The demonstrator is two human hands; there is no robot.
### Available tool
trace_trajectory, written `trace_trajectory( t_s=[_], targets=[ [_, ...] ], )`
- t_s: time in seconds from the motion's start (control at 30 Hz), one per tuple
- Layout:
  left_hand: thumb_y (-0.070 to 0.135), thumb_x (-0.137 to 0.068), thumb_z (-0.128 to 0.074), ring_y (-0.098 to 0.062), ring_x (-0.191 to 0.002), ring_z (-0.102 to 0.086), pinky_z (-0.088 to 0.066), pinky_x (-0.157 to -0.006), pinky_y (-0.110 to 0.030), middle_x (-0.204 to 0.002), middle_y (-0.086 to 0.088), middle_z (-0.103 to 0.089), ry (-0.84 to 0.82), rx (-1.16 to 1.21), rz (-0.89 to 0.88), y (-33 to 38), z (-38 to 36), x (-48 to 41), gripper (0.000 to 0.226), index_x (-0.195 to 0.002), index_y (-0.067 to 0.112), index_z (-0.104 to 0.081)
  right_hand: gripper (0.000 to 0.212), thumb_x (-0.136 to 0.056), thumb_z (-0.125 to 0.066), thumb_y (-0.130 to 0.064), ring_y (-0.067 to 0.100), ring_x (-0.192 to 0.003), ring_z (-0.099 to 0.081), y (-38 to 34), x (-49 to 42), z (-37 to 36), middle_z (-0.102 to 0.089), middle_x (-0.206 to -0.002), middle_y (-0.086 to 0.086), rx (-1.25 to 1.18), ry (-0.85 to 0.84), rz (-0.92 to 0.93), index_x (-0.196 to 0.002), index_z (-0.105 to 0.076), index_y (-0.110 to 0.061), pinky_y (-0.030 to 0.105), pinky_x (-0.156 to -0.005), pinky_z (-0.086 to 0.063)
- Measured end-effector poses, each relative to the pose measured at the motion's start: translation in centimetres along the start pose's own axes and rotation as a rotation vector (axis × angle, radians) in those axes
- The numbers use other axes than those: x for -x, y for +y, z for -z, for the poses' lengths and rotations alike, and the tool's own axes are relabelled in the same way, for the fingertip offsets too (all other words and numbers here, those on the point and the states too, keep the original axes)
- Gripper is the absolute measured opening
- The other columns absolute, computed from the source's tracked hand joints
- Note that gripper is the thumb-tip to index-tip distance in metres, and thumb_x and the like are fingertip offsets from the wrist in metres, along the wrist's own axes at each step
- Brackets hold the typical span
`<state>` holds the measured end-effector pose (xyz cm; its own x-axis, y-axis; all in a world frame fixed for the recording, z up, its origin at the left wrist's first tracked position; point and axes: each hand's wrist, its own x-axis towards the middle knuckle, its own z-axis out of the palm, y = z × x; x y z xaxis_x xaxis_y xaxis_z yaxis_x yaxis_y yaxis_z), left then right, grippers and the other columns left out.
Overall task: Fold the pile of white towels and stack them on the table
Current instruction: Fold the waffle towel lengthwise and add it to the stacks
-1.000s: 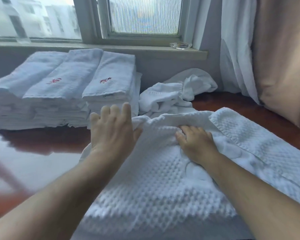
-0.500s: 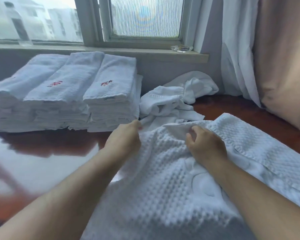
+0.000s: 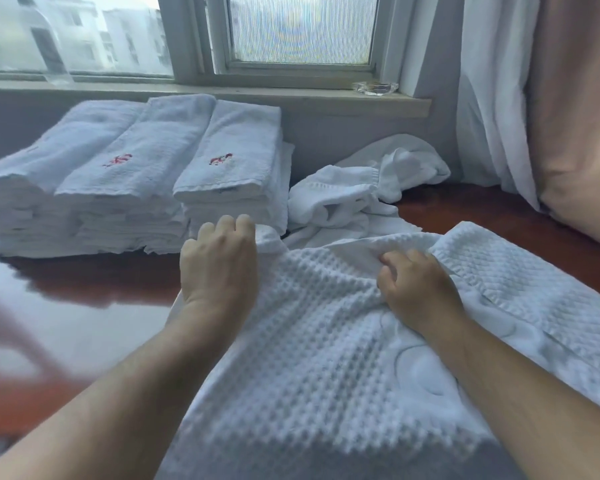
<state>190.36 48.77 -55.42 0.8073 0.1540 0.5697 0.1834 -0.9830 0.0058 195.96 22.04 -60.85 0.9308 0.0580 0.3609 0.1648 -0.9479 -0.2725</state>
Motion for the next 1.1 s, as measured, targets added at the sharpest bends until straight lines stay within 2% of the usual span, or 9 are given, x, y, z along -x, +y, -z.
trace_trajectory(
  t_s=[0.2,0.37,0.5,0.63,0.77,0.87,0.97,1.03,1.1],
  targets=[
    [0.001,-0.083,-0.052,-0.041,-0.082,-0.063,-0.037,-0.062,-0.039,-0.095,-0.006,-0.058,0.07,0.27,0.073,0.5,0.5,0.3,0.043,-0.121,0.019,-0.048,0.046,-0.097,-0.035,-0.041,0.026,-0.125,-0.043,0.2,-0.1,0.0,-0.053,-0.135,0.005,0.118,-0.094,-0.032,-0.136,-0.057,-0.028,0.044,-0.107,-0.034],
    [0.014,-0.084,-0.051,-0.043,-0.108,-0.058,-0.045,-0.088,-0.047,-0.123,-0.013,-0.06,-0.027,0.431,0.3,-2.8,0.2,-0.8,0.062,-0.142,0.034,-0.046,0.055,-0.093,-0.029,-0.046,0.025,-0.13,-0.042,0.1,-0.2,0.1,-0.051,-0.141,0.002,0.131,-0.157,-0.064,-0.141,-0.051,-0.032,0.046,-0.108,-0.032],
    [0.021,-0.083,-0.062,-0.038,-0.124,-0.042,-0.038,-0.096,-0.049,-0.136,-0.013,-0.045,-0.064,0.227,-0.046,-1.6,-0.3,1.1,0.066,-0.146,0.021,-0.043,0.059,-0.091,-0.025,-0.054,0.018,-0.137,-0.041,-0.2,-0.1,0.4,-0.049,-0.146,-0.003,0.008,-0.273,0.154,-0.14,-0.054,-0.037,0.043,-0.112,-0.03],
    [0.055,-0.1,-0.035,-0.025,-0.154,-0.001,-0.005,-0.122,-0.046,-0.168,-0.008,-0.005,-0.519,0.291,-0.152,0.9,-2.9,3.3,0.066,-0.159,0.031,-0.018,0.058,-0.095,-0.021,-0.061,0.009,-0.144,-0.032,-0.6,0.0,0.5,-0.043,-0.155,-0.009,-0.004,-0.337,0.21,-0.141,-0.051,-0.042,0.039,-0.115,-0.023],
    [0.065,-0.098,-0.024,-0.025,-0.154,0.016,0.001,-0.123,-0.055,-0.168,-0.006,0.012,-0.666,0.268,-0.147,1.4,-3.6,4.0,0.075,-0.16,0.032,-0.001,0.055,-0.091,-0.016,-0.057,0.023,-0.117,-0.054,-0.9,0.6,0.8,-0.063,-0.112,-0.005,0.076,-0.184,-0.001,-0.103,-0.062,-0.029,0.042,-0.095,-0.039],
    [0.059,-0.095,-0.028,-0.03,-0.154,0.002,-0.007,-0.12,-0.059,-0.168,-0.008,0.0,-0.693,0.201,-0.097,2.0,-2.8,3.9,0.072,-0.159,0.028,-0.012,0.069,-0.093,-0.023,-0.059,0.036,-0.127,-0.049,-0.5,0.6,0.9,-0.059,-0.133,0.015,0.226,-0.137,-0.327,-0.126,-0.061,-0.011,0.047,-0.108,-0.034],
    [0.036,-0.094,-0.041,-0.032,-0.138,-0.028,-0.022,-0.115,-0.052,-0.149,-0.014,-0.035,-0.549,0.193,-0.213,5.1,-1.9,2.7,0.049,-0.14,0.019,-0.043,0.073,-0.095,-0.036,-0.056,0.042,-0.136,-0.042,0.6,0.7,1.7,-0.049,-0.145,0.024,0.168,-0.135,-0.491,-0.141,-0.048,0.0,0.049,-0.113,-0.029],
    [0.031,-0.098,-0.042,-0.028,-0.145,-0.023,-0.018,-0.119,-0.047,-0.156,-0.011,-0.033,-0.5,0.378,-0.351,8.4,-1.9,1.9,0.047,-0.145,0.024,-0.043,0.062,-0.095,-0.042,-0.046,0.04,-0.134,-0.044,1.6,1.1,2.4,-0.05,-0.144,0.023,0.126,-0.116,-0.448,-0.139,-0.05,-0.003,0.047,-0.11,-0.032],
    [0.045,-0.102,-0.034,-0.026,-0.153,-0.005,-0.005,-0.122,-0.053,-0.167,-0.007,-0.015,-0.608,0.457,-0.351,11.5,-2.4,1.7,0.053,-0.153,0.031,-0.032,0.054,-0.092,-0.044,-0.041,0.039,-0.128,-0.05,3.5,1.3,3.2,-0.056,-0.138,0.021,0.141,-0.099,-0.451,-0.131,-0.057,-0.006,0.045,-0.104,-0.038]
  ],
)
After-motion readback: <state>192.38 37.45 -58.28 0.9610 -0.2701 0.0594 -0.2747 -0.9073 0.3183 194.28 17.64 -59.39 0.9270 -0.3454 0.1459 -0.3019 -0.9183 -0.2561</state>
